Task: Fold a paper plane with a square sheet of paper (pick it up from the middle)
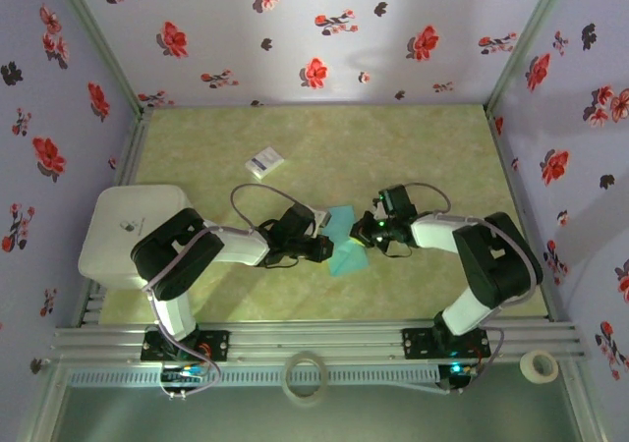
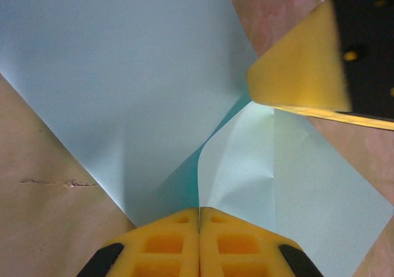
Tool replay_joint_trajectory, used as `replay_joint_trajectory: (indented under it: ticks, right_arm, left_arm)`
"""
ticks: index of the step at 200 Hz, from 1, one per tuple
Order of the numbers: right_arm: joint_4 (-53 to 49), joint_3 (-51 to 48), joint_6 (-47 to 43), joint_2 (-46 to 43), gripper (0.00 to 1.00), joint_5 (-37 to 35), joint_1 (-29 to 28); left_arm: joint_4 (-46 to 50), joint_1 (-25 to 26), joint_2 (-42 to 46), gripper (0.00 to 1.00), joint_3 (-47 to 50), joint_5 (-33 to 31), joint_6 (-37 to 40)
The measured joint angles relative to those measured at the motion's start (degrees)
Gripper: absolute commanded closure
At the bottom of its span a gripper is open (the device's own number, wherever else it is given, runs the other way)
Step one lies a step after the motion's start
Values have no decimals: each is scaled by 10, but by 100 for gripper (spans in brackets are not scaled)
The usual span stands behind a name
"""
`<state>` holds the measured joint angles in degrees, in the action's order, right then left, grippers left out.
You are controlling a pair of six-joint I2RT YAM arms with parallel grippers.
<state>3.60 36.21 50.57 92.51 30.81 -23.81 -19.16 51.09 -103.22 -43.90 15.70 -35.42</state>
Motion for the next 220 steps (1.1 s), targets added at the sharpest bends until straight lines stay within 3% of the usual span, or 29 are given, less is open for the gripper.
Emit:
replay_joint_trajectory:
  ticks: [92,157,220]
  right_arm:
    - [55,-28,24,6,94,20,26]
    - [50,-30,35,-48,92,-37,38]
    - [60,-31,35,-52,93,19,-2]
  left_arm:
    - [3,-4,-2,94,-3,7,0]
    - [3,-4,-3,94,-3,9,0]
    - [4,-5,-3,94,-4,10,1]
